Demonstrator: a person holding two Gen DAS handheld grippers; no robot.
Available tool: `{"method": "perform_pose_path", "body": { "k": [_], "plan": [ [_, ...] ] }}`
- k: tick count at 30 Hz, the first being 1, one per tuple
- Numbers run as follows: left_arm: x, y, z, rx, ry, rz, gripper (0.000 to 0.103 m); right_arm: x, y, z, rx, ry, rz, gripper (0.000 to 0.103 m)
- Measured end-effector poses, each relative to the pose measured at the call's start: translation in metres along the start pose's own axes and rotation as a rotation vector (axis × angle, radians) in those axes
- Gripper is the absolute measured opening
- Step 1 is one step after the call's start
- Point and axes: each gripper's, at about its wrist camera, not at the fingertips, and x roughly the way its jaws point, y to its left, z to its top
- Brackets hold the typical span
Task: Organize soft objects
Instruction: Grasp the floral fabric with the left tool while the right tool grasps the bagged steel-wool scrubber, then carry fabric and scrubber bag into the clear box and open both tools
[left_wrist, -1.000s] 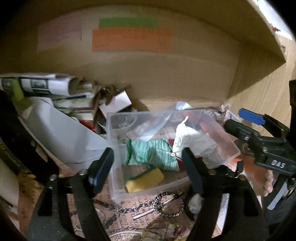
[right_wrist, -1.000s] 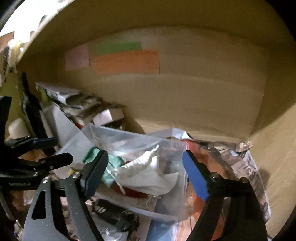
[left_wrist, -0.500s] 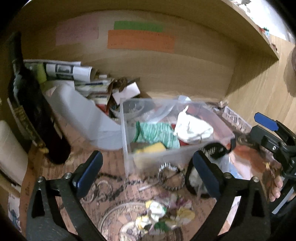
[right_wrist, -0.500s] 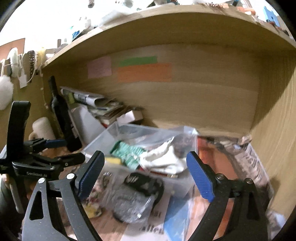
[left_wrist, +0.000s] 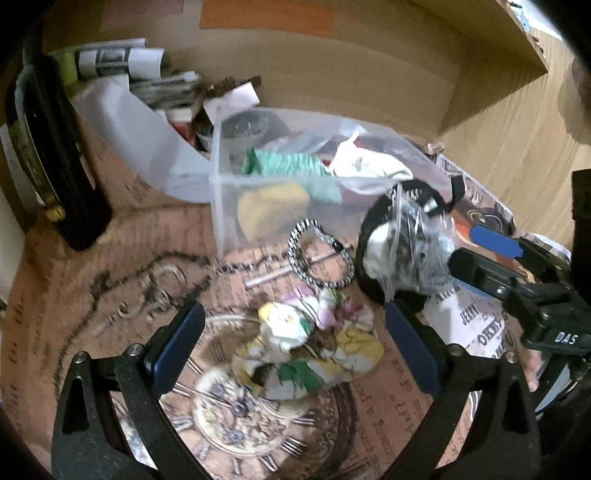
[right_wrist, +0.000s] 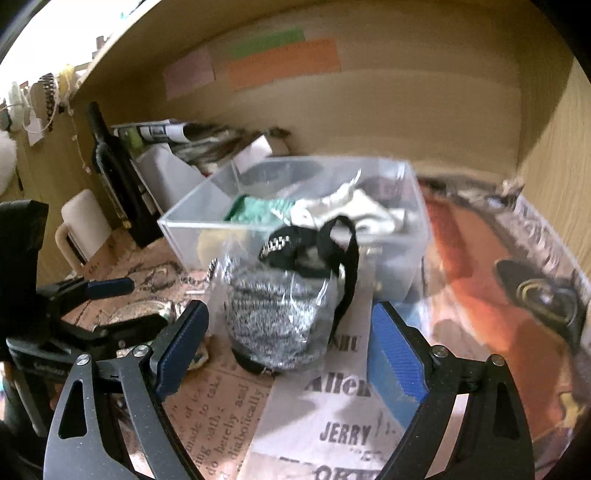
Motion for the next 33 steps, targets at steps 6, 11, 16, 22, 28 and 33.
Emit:
{"method": "perform_pose_path", "body": {
  "k": [6,11,16,22,28,33],
  "plan": [
    [0.017,-0.008,-0.013,0.002,0.046,-0.023,0.099,0.015,0.006,-0.004,-0.014,0.053,0.014,0.07],
    [0.026,-0.01,-0.019,0.007,0.058,-0.016,0.097,0.02,0.009,-0.007,-0.034,0.077,0.018,0.05],
    [0.025,-0.01,-0.02,0.023,0.047,-0.017,0.073,0.02,0.005,-0.007,-0.028,0.073,0.027,0.035],
    [0.019,-0.005,-0.021,0.031,0.043,-0.027,0.039,0.011,0.006,-0.006,-0.029,0.049,0.044,0.025],
    [0.001,0.0,-0.017,0.02,-0.007,-0.028,0.027,-0.008,0.011,-0.001,-0.043,0.004,0.075,0.023],
    [-0.02,0.001,-0.007,0.019,-0.078,-0.025,0.027,-0.024,0.017,0.008,-0.057,-0.044,0.099,0.023]
  ]
}}
